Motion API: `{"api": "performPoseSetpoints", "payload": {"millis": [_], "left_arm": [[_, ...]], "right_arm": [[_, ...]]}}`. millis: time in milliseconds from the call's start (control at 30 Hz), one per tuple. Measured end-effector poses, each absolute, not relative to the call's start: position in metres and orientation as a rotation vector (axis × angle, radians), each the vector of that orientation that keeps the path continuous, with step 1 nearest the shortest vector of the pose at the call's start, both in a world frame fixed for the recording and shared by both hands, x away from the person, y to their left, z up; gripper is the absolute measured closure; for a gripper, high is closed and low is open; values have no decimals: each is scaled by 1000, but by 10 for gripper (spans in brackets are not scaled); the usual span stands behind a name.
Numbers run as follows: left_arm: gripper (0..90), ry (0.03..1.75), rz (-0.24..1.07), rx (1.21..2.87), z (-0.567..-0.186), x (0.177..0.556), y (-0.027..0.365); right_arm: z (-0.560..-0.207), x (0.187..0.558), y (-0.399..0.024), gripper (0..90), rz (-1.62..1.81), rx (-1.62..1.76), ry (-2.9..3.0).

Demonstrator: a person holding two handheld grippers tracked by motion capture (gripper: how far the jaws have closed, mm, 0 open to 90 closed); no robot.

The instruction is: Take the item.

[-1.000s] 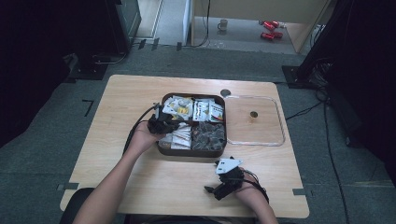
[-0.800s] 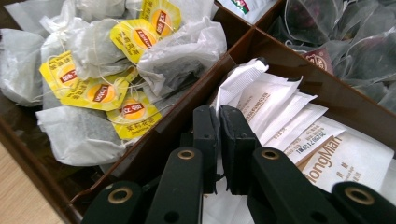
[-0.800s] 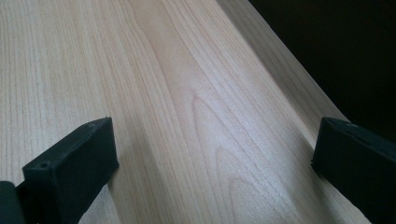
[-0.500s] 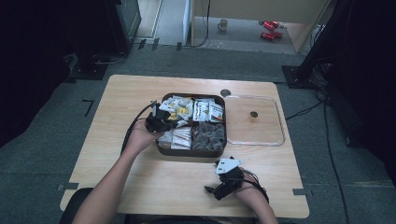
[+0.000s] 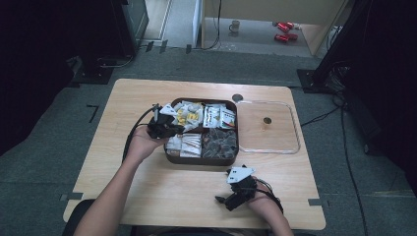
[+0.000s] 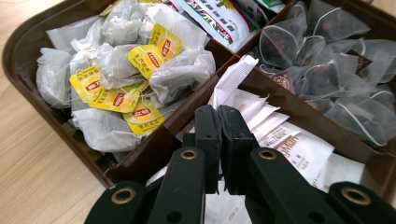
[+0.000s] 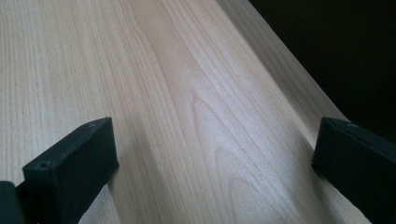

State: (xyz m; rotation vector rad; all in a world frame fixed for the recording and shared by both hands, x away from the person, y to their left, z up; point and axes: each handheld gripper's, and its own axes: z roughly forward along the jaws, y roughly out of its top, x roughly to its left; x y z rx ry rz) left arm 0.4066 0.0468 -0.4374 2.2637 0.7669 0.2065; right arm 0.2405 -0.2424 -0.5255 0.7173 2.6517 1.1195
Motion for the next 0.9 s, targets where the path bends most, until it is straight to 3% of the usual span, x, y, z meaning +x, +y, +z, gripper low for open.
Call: {"api": "performPoseSetpoints", "payload": {"millis": [900], "left_arm": [[878,889,219,2143,-415,398,102]], "right_arm": [[-526,240,-243,0,1119,717,2651]]}}
